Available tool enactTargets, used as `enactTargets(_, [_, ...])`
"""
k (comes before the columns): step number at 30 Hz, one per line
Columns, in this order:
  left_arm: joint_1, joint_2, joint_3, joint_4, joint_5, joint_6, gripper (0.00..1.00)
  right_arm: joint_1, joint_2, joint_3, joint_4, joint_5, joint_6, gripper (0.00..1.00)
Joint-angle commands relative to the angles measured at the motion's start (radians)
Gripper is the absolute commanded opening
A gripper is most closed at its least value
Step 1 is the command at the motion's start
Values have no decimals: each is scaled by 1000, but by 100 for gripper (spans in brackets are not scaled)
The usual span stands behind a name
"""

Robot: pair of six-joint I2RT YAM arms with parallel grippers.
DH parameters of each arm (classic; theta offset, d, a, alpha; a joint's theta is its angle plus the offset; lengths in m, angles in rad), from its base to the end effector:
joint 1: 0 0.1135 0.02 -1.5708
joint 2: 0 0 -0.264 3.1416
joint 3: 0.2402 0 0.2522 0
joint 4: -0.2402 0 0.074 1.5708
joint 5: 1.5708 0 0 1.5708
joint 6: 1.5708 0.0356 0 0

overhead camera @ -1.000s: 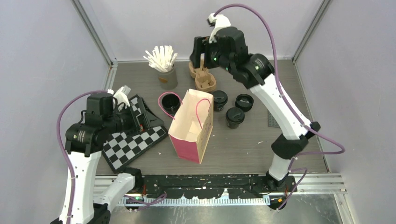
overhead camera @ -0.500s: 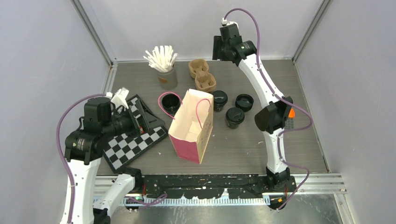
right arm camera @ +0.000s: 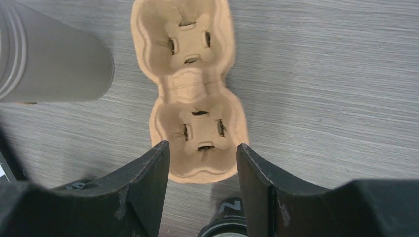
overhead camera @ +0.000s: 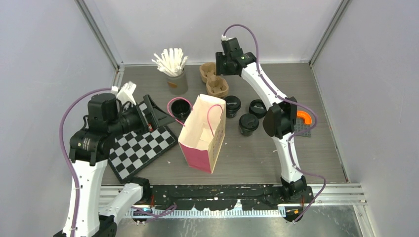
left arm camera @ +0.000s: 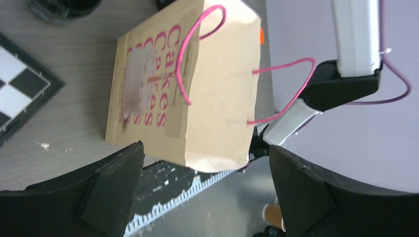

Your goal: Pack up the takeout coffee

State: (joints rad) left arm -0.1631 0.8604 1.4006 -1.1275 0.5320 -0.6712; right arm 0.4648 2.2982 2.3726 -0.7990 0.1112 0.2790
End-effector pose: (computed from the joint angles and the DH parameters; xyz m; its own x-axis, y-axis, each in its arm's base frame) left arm 0.1097 -0.0364 0.4331 -0.7743 -0.4157 -0.4771 0.0958 0.6682 -0.7378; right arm 0.4642 0.2283 0.3162 -0.6718 -0.0307 -0.7401 -0.1937 0.9717 0.1355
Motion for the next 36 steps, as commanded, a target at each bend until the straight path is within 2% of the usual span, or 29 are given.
enactTargets(1, [3, -4, 0, 188, -10, 17, 100, 17, 23, 14, 73, -24, -24, 57])
enactTargets(5, [3, 33, 6, 201, -21, 35, 95, 20, 53, 14, 104, -15, -51, 57])
enactTargets(10, [4, 85, 47, 196, -27, 94, 77, 21, 99, 45, 153, -13, -74, 56])
enactTargets(14, [4, 114, 72, 173, -25, 135, 59, 22, 154, 98, 183, -23, -121, 56])
enactTargets(19, [4, 116, 116, 107, -44, 185, 17, 29, 212, 150, 223, -30, -146, 57])
enactTargets(22, [4, 109, 150, 45, -63, 208, 7, 34, 234, 151, 249, -29, -164, 57])
enactTargets(27, [3, 80, 156, -32, -76, 221, 0, 35, 257, 151, 265, -26, -188, 58])
enactTargets(36, [3, 49, 156, -55, -106, 208, 2, 44, 275, 150, 289, -47, -217, 57])
